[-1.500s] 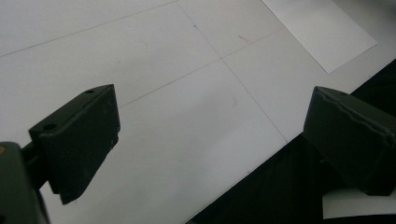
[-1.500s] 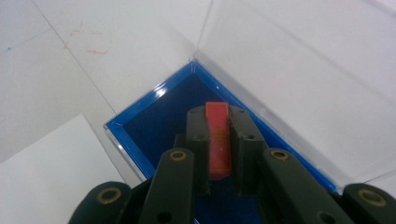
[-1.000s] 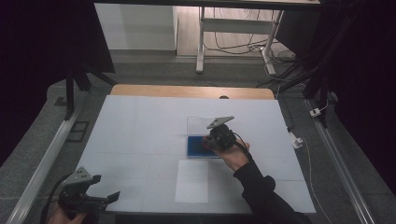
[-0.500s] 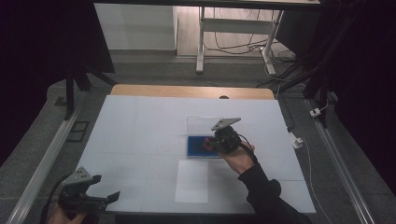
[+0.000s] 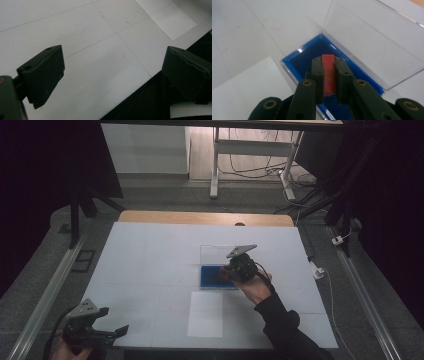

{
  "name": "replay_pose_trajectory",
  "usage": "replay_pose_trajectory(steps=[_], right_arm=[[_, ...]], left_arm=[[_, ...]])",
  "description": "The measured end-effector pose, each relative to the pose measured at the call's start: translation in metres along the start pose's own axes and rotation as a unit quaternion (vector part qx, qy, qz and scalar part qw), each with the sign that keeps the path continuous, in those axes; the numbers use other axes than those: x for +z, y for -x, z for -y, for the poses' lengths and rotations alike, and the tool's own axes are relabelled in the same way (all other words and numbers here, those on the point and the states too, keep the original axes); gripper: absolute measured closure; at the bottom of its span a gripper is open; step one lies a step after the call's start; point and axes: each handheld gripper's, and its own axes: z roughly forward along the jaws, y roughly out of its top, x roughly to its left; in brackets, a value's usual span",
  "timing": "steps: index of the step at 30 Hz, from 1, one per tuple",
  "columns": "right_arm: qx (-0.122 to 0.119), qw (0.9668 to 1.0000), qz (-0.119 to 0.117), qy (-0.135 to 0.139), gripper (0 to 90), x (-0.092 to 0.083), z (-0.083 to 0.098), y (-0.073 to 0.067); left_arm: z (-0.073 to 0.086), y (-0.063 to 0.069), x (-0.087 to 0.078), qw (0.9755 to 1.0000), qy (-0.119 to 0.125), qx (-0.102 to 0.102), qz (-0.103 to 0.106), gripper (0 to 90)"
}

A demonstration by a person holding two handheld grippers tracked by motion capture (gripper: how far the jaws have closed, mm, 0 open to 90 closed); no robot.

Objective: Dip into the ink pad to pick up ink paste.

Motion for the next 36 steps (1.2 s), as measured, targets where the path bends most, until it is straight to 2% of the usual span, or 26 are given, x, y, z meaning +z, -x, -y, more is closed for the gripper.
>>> replay_pose_trajectory(steps=[4, 8, 12, 13, 20, 26, 29, 32, 36], right_arm=[[0.011, 0.9999, -0.001, -0.004, 80.3, 0.006, 0.002, 0.007], [0.028, 0.9995, -0.016, -0.005, 80.2, 0.013, 0.003, 0.012], [0.015, 0.9999, 0.0, -0.008, 80.3, 0.019, 0.003, 0.012], [0.005, 0.9999, 0.012, -0.011, 80.2, 0.021, 0.003, 0.01], [-0.013, 0.9993, 0.022, -0.027, 80.3, 0.027, 0.002, 0.007], [-0.004, 0.9992, 0.027, -0.031, 80.5, 0.028, 0.001, 0.006], [-0.014, 0.9987, 0.036, -0.033, 80.5, 0.029, 0.0, 0.002], [-0.036, 0.997, 0.056, -0.04, 80.5, 0.031, -0.001, -0.006], [-0.042, 0.9965, 0.06, -0.04, 80.6, 0.032, -0.001, -0.007]], left_arm=[[0.0, 0.0, 0.0, 1.0, 0.0, 0.0, 0.002, 4.7], [0.0, 0.0, 0.0, 1.0, 0.0, 0.001, 0.001, 4.8], [0.0, 0.0, 0.0, 1.0, 0.0, -0.001, 0.002, 4.8], [0.0, 0.0, 0.0, 1.0, 0.0, -0.001, 0.003, 4.8], [0.0, 0.0, 0.0, 1.0, 0.0, -0.001, 0.002, 4.9], [0.0, 0.0, 0.0, 1.0, -0.002, -0.001, 0.002, 4.9], [0.0, -0.001, 0.0, 1.0, -0.002, -0.001, 0.002, 5.0], [0.0, 0.0, 0.001, 1.0, -0.003, -0.001, 0.001, 5.0], [0.0, 0.0, 0.001, 1.0, -0.003, -0.001, 0.001, 5.1]])
